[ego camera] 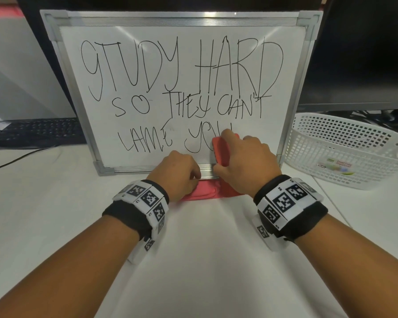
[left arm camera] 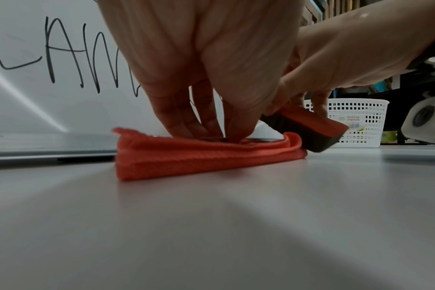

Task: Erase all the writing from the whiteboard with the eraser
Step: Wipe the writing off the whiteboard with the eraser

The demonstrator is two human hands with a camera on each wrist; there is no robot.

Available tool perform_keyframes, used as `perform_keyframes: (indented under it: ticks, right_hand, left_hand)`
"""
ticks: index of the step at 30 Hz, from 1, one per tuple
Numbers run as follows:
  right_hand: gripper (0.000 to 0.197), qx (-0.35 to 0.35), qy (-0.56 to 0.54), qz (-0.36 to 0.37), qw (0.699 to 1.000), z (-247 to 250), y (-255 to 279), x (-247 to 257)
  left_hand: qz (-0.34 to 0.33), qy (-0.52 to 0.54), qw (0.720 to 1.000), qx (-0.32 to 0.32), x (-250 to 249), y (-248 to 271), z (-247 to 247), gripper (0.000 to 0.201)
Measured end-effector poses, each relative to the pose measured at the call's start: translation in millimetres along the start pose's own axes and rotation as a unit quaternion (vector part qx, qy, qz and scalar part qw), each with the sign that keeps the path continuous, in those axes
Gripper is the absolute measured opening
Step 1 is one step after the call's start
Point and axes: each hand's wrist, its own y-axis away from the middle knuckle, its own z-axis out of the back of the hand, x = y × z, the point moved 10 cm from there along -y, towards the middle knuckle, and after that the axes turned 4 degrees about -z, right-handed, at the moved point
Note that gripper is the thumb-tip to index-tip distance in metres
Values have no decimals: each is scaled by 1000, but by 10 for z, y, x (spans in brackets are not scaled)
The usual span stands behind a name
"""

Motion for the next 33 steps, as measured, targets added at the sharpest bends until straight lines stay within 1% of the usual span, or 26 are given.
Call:
perform_keyframes:
  ticks: [3,7,11,14,16,20,23,26,30,31,33]
  right_hand:
    - [55,18,9,3,1000,-79,-3,36]
    - [55,-13,-23,8,1000,-5,-21,67]
    - [58,17,5,12,1000,-103,-18,118]
    - [56,2,-13,16,1000,-73,-16,145]
    - [56,-11,-23,22,999,-43,-16,176]
    - [54,29,12,21,999,-155,3,218]
    - [50,4,-7,23,1000,-84,18,250]
    - [49,-31,-43,28,998,2,29,296]
    - [49,16,-15,25,999,-141,18,322]
    - [48,19,-12,26,999,-151,18,327]
    - [46,1,-23,24,999,-108,13,324]
  left_hand:
    - [1,-5,1000,1,16,26,13,20]
    - [10,-10,1000,1,54,49,32,23]
    - [22,-12,1000,5,86,81,56,29]
    - [25,-10,1000,1,146,125,100,36]
    - [25,-3,1000,9,196,161,115,35]
    - [10,1,1000,28,209,221,122,28]
    - [-13,-10,999,36,173,233,105,36]
    - [-16,-13,999,36,183,214,92,45]
    - [-8,-9,999,33,215,194,85,54]
    - [-7,-7,999,32,226,197,83,53]
    - [-5,0,1000,27,237,209,81,47]
